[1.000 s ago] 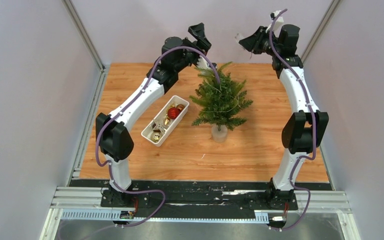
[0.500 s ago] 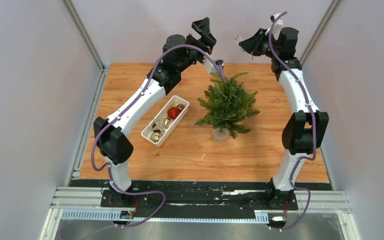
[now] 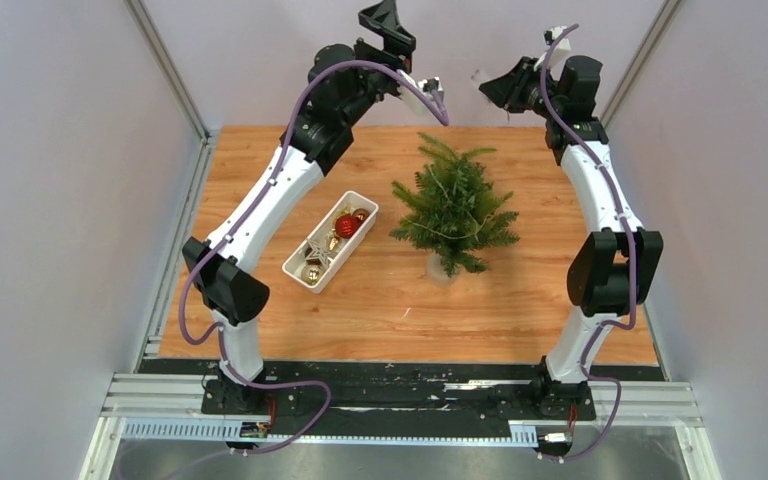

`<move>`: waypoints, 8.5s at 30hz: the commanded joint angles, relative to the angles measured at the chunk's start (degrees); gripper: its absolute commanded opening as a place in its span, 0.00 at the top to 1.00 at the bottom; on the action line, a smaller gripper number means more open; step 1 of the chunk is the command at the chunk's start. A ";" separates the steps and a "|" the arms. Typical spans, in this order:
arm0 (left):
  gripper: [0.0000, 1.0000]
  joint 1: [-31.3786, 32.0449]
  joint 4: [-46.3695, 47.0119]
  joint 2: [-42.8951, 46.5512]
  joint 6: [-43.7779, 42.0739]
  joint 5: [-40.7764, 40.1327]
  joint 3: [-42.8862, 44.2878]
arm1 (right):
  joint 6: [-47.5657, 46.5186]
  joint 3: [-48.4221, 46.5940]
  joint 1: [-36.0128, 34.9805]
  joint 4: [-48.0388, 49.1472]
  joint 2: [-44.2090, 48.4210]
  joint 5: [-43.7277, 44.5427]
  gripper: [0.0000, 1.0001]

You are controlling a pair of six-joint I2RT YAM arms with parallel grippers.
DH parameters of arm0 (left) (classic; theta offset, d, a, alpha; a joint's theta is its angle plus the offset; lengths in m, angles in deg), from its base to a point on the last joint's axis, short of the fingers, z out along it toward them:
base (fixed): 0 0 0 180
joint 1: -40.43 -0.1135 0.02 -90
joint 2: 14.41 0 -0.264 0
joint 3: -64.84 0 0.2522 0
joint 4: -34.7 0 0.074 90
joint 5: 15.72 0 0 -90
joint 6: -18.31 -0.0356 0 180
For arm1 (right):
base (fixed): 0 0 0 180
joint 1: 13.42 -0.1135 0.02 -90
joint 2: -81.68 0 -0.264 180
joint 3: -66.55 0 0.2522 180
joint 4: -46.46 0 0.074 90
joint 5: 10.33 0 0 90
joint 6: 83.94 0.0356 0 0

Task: Decorate the small christmas tree
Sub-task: Wrap the decoration item around the Christmas tree.

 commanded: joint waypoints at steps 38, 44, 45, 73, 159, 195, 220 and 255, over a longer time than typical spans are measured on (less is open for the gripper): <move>0.04 -4.22 -48.09 18.76 84.22 4.94 4.38 | 9.15 -5.63 -9.94 17.00 -5.65 -9.59 1.00; 0.03 -4.22 -47.07 18.63 85.50 7.53 2.47 | 22.34 -10.90 -9.99 31.46 -8.48 -13.66 1.00; 0.02 -4.22 -46.30 18.55 86.01 9.44 2.06 | 22.73 -12.13 -10.02 31.90 -8.65 -13.08 1.00; 0.15 -4.13 -36.15 10.12 91.54 20.87 -6.57 | 29.28 -24.54 -13.58 38.97 -7.57 -0.57 1.00; 0.10 -6.30 -36.91 17.61 86.69 19.30 -7.82 | -1.28 39.16 3.69 10.68 40.05 17.05 1.00; 0.15 -5.76 -42.96 24.22 101.56 30.34 -8.83 | -4.27 17.07 -6.29 11.90 27.55 13.36 1.00; 0.44 6.59 -38.80 17.82 104.39 24.74 -16.41 | -5.40 19.88 -6.41 12.25 28.80 13.65 1.00; 0.68 3.43 -41.01 22.44 100.08 20.30 -18.95 | -7.00 18.88 -6.34 11.64 28.97 12.04 1.00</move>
